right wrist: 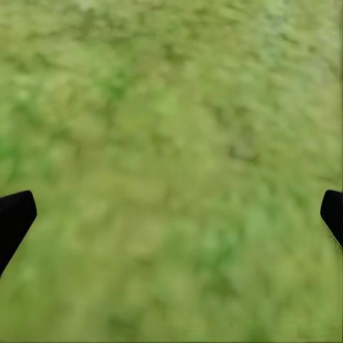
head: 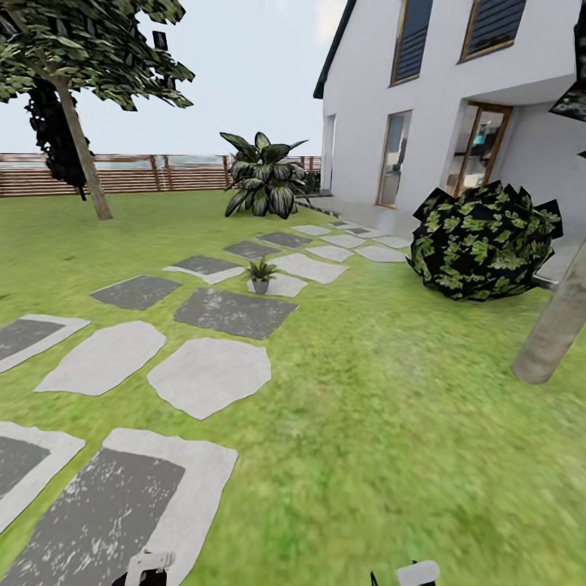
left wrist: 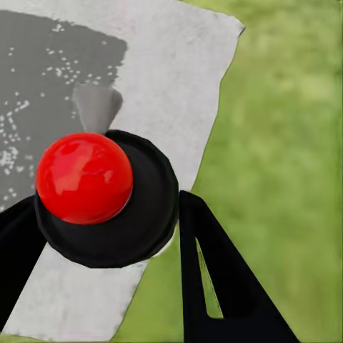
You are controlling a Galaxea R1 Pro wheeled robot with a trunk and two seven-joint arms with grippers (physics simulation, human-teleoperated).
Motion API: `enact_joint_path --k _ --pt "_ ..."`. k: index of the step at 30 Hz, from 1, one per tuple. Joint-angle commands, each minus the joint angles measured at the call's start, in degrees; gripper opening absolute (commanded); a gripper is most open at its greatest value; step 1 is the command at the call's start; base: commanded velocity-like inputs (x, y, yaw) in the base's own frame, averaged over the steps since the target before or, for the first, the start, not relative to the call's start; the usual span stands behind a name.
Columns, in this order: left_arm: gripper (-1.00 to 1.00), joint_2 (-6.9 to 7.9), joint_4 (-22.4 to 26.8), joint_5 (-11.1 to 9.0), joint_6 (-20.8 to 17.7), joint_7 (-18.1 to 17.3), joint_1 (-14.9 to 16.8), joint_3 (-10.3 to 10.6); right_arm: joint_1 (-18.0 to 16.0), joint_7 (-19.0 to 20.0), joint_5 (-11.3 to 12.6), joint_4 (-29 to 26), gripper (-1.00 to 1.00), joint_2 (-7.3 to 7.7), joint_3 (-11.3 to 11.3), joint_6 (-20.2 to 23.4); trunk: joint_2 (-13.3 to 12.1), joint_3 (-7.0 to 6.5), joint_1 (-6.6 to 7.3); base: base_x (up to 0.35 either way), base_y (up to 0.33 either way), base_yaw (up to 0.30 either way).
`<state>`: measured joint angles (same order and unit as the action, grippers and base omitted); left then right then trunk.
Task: Pick up the pesticide atomizer in the garden and spray insectifuge to fully cover both potted plants in the garden.
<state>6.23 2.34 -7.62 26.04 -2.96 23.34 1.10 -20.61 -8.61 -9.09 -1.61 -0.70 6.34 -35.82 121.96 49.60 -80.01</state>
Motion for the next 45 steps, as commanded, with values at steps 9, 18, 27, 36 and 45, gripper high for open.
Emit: enact_joint_path --k 9,18,27,36,45 --pt "-1.00 0.01 -0.05 -0.56 0.15 -0.29 0.02 0.13 -0.04 -0.60 -0.33 0.06 1.00 -0.01 0.51 -0.04 0.02 0.05 -0.03 0.340 0.000 0.000" --pt "-1.00 0.01 -0.05 -0.56 0.15 -0.29 0.03 0.13 -0.04 -0.61 -0.31 0.08 1.00 -0.01 0.52 -0.04 0.02 0.05 -0.03 0.340 0.000 0.000" --pt "-1.00 0.01 -0.05 -0.56 0.15 -0.29 0.00 0.13 -0.04 -0.59 -0.34 0.07 1.00 -0.01 0.51 -0.04 0.02 0.05 -0.03 0.340 0.000 0.000" --pt "-1.00 0.01 -0.05 -0.56 0.15 -0.29 -0.01 0.13 -0.04 -0.58 -0.31 0.10 1.00 -0.01 0.52 -0.04 0.02 0.05 -0.03 0.340 0.000 0.000" --pt "-1.00 0.01 -0.05 -0.56 0.15 -0.29 0.04 0.13 -0.04 -0.61 -0.31 0.08 1.00 -0.01 0.52 -0.04 0.02 0.05 -0.03 0.341 0.003 0.000"
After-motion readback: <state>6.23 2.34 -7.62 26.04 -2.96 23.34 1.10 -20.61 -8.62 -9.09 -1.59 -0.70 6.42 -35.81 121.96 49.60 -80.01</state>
